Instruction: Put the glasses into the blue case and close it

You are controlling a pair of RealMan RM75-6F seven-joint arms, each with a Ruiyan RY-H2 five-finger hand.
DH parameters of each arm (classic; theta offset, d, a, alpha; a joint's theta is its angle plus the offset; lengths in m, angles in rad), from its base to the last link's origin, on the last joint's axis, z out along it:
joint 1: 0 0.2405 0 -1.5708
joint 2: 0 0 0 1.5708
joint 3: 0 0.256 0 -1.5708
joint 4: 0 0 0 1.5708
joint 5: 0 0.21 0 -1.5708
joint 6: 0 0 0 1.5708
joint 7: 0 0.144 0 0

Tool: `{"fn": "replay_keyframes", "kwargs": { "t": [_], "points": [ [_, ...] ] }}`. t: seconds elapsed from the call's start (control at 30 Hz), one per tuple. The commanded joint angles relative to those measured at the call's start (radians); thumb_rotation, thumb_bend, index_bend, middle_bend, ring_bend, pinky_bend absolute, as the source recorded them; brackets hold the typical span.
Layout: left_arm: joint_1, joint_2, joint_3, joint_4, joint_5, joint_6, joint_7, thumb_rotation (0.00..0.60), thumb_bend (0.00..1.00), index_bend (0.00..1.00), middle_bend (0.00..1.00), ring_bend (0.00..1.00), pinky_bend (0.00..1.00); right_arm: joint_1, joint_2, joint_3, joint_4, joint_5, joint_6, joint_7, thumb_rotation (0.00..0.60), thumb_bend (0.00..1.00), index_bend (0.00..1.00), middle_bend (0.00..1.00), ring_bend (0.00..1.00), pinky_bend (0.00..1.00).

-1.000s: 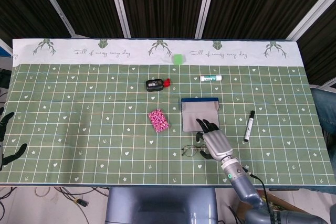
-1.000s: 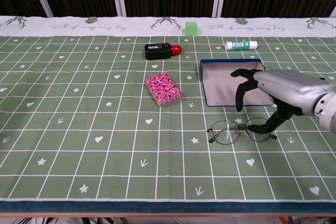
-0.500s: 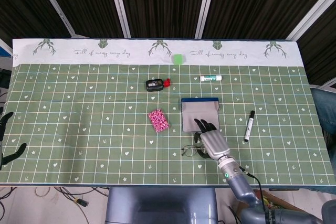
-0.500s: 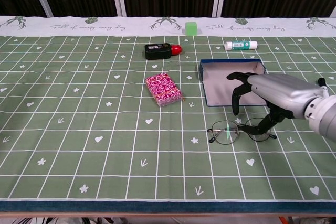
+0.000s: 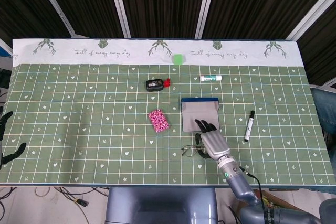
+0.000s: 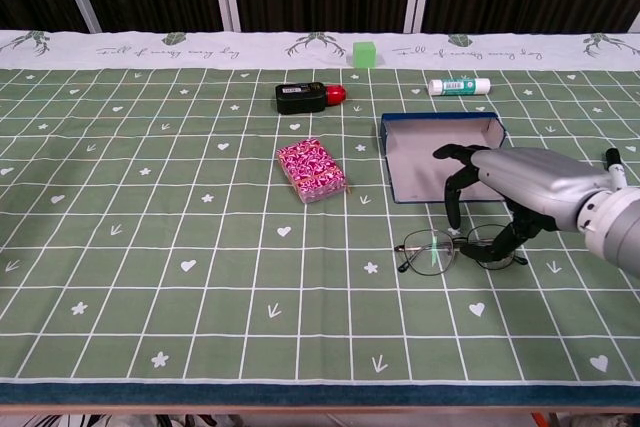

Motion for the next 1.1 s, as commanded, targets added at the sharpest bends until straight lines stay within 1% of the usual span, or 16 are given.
{"fn": "replay_keyframes", "kwargs": {
  "t": [0.03, 0.4, 0.9, 1.1],
  "points": [
    [0.000, 0.000, -0.001, 0.000, 0.000, 0.001, 0.000, 0.600, 0.21, 0.12, 0.00, 0.00, 0.00, 0.002, -0.001, -0.001, 0.002, 0.005, -0.004, 0.001, 0.600, 0.35, 0.55, 0.00, 0.04, 0.15],
    [0.000, -0.001, -0.002, 0.001, 0.000, 0.001, -0.004, 0.600, 0.21, 0.12, 0.00, 0.00, 0.00, 0.013, 0.004, 0.002, 0.010, 0.024, -0.020, 0.007, 0.600, 0.41, 0.56, 0.00, 0.04, 0.15],
    [0.000, -0.002, -0.001, 0.002, 0.002, 0.003, -0.002, 0.600, 0.21, 0.12, 0.00, 0.00, 0.00, 0.028, 0.014, -0.002, 0.006, 0.035, -0.040, 0.014, 0.600, 0.41, 0.58, 0.00, 0.04, 0.15],
    [0.001, -0.002, -0.002, 0.002, 0.002, 0.004, -0.005, 0.600, 0.21, 0.13, 0.00, 0.00, 0.00, 0.039, 0.012, -0.002, 0.009, 0.044, -0.052, 0.008, 0.600, 0.42, 0.60, 0.00, 0.04, 0.15]
  ]
}}
